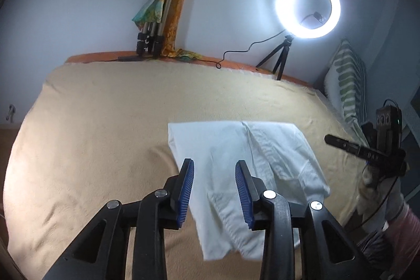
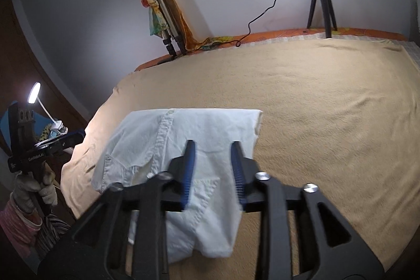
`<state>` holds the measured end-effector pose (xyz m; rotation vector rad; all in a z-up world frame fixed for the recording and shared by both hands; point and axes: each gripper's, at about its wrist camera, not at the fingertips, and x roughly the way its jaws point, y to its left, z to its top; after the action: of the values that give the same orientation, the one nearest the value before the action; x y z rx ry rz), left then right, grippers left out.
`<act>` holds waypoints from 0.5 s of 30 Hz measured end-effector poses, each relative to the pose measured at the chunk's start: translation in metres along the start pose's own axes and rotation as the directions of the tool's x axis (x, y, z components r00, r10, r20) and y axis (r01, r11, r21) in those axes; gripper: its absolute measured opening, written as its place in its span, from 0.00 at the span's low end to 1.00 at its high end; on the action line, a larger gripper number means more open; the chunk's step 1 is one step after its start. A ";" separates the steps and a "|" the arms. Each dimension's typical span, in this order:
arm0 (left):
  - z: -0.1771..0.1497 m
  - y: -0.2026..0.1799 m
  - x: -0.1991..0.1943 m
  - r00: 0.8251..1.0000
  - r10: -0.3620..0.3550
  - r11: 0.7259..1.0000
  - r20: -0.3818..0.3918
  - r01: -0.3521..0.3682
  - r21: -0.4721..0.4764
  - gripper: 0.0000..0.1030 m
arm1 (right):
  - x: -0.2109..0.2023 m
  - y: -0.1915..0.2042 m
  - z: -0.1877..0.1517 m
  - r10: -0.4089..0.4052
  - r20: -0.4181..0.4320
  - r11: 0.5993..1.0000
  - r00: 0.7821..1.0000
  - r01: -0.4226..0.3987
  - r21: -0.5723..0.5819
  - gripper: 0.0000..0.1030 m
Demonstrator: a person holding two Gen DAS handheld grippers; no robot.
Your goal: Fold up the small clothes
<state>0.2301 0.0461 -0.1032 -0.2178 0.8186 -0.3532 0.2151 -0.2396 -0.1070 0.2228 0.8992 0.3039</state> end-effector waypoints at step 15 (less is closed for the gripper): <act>0.046 -0.041 0.104 0.995 -0.004 0.995 -0.104 0.014 0.097 0.20 | 0.102 0.053 0.042 0.026 -0.159 0.992 0.987 -0.046 -0.120 0.13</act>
<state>0.3210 -0.0296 -0.1289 -0.1121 0.9009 -0.4146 0.2994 -0.1574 -0.1393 0.1022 1.0289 0.4136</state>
